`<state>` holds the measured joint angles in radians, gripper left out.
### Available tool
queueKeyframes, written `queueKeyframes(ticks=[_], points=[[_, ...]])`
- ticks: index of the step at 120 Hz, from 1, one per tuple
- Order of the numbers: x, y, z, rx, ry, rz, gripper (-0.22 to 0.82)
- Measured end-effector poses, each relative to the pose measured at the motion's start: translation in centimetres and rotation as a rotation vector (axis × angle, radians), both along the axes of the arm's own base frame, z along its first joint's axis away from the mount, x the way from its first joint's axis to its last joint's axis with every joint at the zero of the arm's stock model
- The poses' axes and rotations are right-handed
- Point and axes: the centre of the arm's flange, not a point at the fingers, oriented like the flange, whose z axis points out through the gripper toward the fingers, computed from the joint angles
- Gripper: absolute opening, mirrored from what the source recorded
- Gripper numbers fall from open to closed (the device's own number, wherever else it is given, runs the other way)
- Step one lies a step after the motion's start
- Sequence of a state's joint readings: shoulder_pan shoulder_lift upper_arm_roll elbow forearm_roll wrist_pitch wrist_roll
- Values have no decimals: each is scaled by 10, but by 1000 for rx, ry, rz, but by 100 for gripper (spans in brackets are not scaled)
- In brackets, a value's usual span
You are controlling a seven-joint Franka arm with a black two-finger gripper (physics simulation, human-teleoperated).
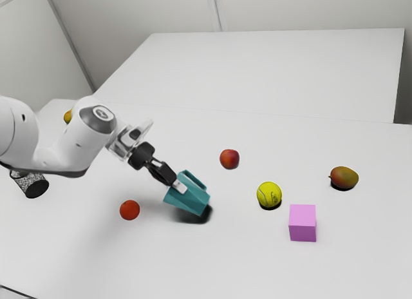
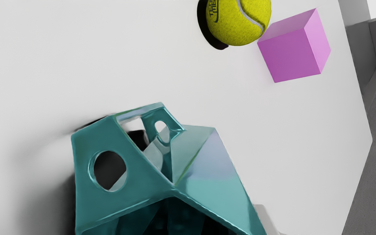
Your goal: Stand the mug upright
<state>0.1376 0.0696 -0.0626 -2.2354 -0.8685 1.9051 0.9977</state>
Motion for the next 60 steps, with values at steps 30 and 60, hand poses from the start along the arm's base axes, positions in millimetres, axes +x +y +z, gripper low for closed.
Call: queueKeyframes(ticks=[30, 60], points=[[10, -24, 34, 429, -137, -253, -18], [12, -54, 39, 727, -203, -385, -18]])
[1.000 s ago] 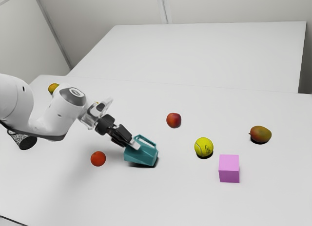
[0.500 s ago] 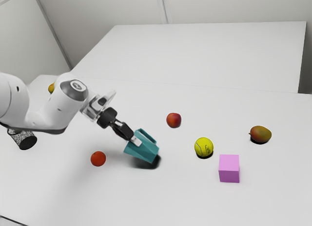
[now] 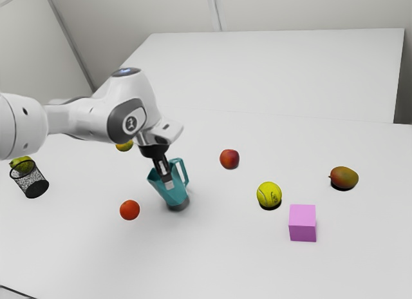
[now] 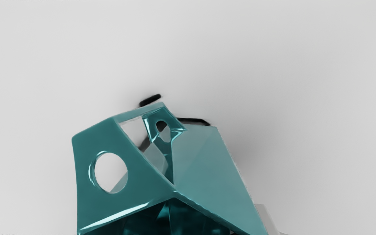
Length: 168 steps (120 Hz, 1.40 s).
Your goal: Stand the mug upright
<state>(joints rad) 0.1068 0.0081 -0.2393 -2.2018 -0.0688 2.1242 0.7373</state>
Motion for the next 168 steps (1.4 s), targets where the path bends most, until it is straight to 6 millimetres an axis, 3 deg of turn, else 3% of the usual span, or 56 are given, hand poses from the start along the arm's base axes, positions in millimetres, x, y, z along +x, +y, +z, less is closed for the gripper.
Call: queueKeyframes(ticks=[48, 88, 102, 116, 122, 136, 153, 168], points=[[-13, -53, -16, 130, -89, -31, -17], [-20, -74, -10, 138, -112, 23, 34], [-19, -67, 14, 141, -151, 64, 43], [1, -13, 54, 144, -182, 217, 50], [7, 0, 71, 142, -185, 273, 53], [14, 1, 102, 138, -180, 361, 56], [26, 7, 161, 118, -183, 499, 58], [25, 11, 186, 110, -152, 595, 59]])
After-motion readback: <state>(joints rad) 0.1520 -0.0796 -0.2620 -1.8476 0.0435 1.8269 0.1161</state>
